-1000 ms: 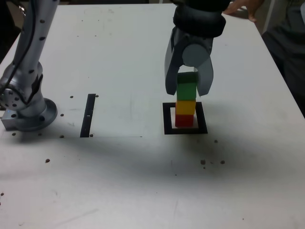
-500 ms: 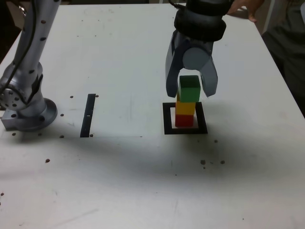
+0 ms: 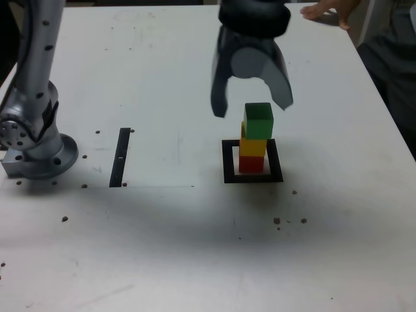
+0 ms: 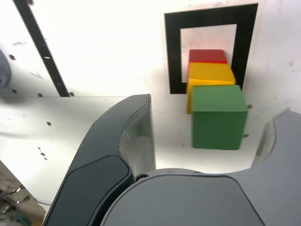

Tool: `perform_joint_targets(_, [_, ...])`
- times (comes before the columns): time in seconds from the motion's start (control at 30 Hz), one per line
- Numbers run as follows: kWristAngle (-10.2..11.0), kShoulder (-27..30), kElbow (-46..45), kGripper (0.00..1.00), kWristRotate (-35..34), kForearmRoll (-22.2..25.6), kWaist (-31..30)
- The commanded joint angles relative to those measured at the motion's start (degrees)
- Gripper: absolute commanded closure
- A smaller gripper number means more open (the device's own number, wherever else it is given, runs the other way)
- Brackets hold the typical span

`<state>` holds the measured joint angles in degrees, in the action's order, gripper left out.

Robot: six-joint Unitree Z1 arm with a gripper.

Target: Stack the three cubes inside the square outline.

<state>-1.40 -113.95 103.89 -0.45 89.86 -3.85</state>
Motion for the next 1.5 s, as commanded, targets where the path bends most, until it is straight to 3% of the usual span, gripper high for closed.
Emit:
perform_joint_targets(0.0, [0.7, 2.1, -1.5, 0.00, 0.1, 0.4, 0.1])
perform_joint_targets(0.23, [2.4, 8.4, -9.8, 0.00, -0.1, -0.3, 0.1])
perform_joint_targets(0.7, [4.8, 20.7, -34.9, 0.00, -0.5, -8.6, 3.5])
perform_joint_targets(1.2, [1.8, 25.6, -58.7, 0.00, -0.5, -25.7, 4.3])
perform_joint_targets(1.47, [0.8, 25.7, -62.3, 0.00, -0.4, -29.5, 4.3])
